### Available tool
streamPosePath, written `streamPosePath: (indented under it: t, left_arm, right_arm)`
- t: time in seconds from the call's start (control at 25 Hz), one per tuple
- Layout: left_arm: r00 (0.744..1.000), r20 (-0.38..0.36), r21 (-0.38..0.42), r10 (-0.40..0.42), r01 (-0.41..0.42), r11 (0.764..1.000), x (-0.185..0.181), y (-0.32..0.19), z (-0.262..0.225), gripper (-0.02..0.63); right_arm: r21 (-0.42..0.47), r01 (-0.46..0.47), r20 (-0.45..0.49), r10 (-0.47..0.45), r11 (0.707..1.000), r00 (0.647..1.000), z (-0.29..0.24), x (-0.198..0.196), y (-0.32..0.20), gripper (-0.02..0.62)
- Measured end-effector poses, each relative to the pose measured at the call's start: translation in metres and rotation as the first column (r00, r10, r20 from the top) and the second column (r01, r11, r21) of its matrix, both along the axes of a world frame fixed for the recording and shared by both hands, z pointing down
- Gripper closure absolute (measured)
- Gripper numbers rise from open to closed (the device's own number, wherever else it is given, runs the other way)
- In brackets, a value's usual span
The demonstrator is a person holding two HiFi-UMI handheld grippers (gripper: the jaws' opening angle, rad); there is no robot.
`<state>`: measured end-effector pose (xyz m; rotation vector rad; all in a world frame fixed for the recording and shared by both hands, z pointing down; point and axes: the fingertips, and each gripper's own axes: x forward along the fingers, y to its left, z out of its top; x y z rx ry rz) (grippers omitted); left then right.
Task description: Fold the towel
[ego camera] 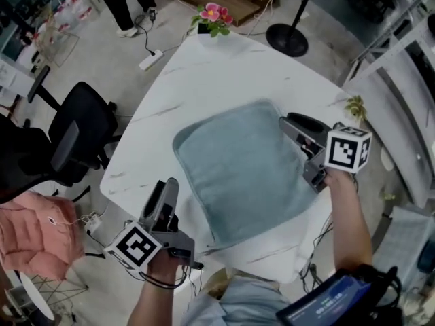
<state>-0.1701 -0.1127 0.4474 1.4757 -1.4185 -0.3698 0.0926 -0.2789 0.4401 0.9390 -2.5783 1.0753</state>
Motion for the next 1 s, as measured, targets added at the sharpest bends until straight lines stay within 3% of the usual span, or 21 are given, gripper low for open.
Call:
streamPosePath:
  t: [0.24, 0.4, 0.56, 0.8, 1.0]
  left_arm:
    - [0.988, 0.058, 0.026, 0.145, -0.146, 0.989, 0.049, 0.086, 0.007, 0.36]
    - [0.979, 0.079, 0.003, 0.185, -0.186, 0.982, 0.076, 0.127, 0.032, 0.356]
    - [0.971, 0.099, -0.044, 0.219, -0.216, 0.975, 0.104, 0.142, 0.057, 0.347]
    - [0.96, 0.168, -0.111, 0.225, -0.209, 0.972, 0.112, 0.142, 0.068, 0.342]
    - [0.946, 0.186, -0.111, 0.264, -0.246, 0.963, 0.122, 0.137, 0.076, 0.342]
  right_arm:
    - [0.118, 0.021, -0.038, -0.017, 0.993, 0.999, -0.031, 0.047, 0.079, 0.428]
    - [0.094, 0.097, -0.113, -0.086, 0.991, 0.99, -0.014, 0.084, 0.127, 0.433]
    - [0.015, 0.198, -0.227, -0.189, 0.98, 0.955, 0.031, 0.12, 0.157, 0.431]
    - [-0.037, 0.35, -0.229, -0.349, 0.936, 0.909, 0.068, 0.106, 0.172, 0.431]
    - [-0.024, 0.387, -0.23, -0.382, 0.922, 0.895, 0.076, 0.095, 0.168, 0.433]
